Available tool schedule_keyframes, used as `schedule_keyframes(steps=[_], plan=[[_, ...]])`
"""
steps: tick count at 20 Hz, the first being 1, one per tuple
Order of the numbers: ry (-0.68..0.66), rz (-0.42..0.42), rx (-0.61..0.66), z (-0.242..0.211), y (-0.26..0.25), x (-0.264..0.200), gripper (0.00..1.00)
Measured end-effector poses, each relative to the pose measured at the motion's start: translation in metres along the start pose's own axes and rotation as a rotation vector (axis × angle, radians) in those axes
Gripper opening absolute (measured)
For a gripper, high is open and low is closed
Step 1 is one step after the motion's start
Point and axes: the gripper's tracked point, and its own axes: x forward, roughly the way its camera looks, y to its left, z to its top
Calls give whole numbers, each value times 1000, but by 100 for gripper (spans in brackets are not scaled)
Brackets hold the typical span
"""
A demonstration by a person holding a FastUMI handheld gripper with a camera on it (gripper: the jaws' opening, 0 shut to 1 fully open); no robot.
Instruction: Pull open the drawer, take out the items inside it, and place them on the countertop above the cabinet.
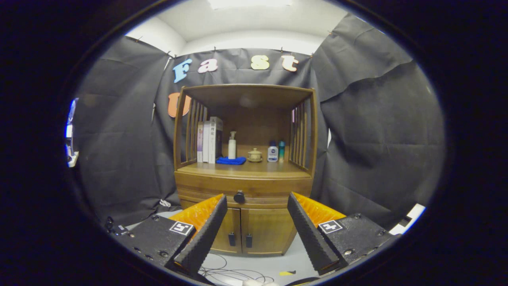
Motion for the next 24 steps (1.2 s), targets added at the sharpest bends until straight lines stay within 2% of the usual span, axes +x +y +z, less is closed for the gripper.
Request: schedule_keyframes(steps=[5,9,17,20,21,24], plan=[[-13,17,3,6,16,67,100],[2,29,-15,-8,30,125,100],[135,28,-4,-85,42,227,99],[158,27,-2,-104,45,243,99],[170,23,-11,-109,45,245,90],[190,13,-27,-125,44,260,81]])
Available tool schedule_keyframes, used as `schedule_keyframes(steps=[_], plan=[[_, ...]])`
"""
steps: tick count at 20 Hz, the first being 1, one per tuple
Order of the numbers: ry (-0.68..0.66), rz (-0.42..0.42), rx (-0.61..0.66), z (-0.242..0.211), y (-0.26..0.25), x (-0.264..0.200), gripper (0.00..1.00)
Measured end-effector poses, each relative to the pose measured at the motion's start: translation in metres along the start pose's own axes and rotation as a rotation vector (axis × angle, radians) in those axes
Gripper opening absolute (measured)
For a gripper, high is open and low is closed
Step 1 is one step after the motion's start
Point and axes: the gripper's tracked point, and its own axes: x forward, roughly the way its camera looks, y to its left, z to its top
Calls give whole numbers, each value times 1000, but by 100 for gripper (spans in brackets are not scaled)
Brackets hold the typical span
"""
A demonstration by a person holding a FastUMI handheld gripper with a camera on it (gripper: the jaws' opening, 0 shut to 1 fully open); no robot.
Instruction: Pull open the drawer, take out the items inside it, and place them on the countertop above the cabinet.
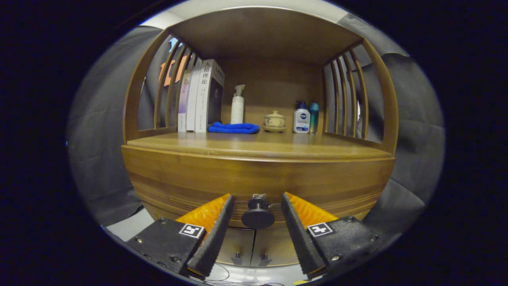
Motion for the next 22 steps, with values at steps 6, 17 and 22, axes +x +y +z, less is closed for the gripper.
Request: schedule_keyframes(steps=[6,17,22], plan=[[-2,-35,34,0,-3,11,48],[42,-28,53,-4,-3,-1,31],[41,-28,45,-10,-5,-27,30]])
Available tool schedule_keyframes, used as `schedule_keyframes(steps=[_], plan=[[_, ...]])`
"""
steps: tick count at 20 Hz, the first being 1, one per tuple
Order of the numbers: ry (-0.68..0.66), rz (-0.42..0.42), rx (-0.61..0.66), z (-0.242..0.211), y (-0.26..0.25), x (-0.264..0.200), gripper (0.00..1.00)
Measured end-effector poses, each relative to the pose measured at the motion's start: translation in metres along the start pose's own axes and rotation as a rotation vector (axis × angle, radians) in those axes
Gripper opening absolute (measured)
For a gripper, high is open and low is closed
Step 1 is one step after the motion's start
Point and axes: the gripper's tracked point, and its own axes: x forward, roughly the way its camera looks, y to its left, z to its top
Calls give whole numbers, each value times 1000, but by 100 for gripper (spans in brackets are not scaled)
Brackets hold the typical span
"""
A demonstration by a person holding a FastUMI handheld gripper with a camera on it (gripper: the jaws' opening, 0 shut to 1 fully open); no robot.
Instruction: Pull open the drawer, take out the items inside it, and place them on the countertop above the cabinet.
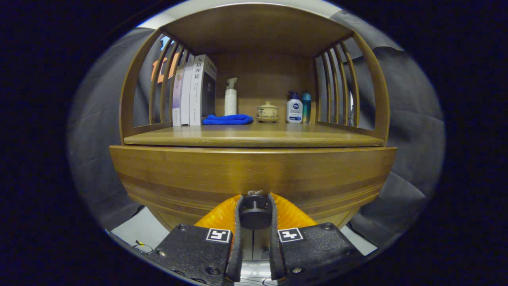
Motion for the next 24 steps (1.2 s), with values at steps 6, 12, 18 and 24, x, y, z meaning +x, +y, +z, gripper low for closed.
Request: schedule_keyframes(steps=[6,12,18,24], plan=[[-5,3,-7,-12,-2,-40,30],[-24,0,-1,-22,-3,-77,30],[-31,2,-20,-41,-4,-111,30],[-20,9,-7,-49,-2,-127,30]])
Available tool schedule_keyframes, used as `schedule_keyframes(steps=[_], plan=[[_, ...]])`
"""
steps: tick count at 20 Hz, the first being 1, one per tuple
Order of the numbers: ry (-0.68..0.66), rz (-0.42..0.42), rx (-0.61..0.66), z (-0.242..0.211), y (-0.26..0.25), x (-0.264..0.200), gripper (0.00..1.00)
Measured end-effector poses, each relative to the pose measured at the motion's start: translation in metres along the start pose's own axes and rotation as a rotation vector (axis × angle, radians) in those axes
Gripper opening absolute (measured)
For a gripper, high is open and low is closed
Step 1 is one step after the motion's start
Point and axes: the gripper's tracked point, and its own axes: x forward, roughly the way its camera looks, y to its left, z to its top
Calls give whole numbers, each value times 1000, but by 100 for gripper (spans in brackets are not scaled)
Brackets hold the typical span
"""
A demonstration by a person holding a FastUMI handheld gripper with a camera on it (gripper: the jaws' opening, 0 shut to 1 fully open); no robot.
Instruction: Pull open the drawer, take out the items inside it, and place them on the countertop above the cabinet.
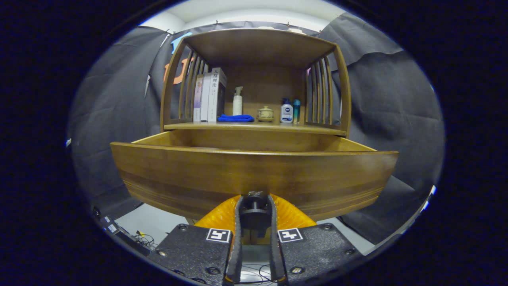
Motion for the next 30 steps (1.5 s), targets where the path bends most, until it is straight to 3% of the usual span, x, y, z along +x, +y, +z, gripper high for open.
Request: schedule_keyframes(steps=[16,19,23,30], plan=[[26,27,-10,-12,-2,-23,31],[9,32,-2,-10,-8,-41,46],[-57,10,-13,9,-26,-71,100],[-139,-2,15,67,-59,-121,100]])
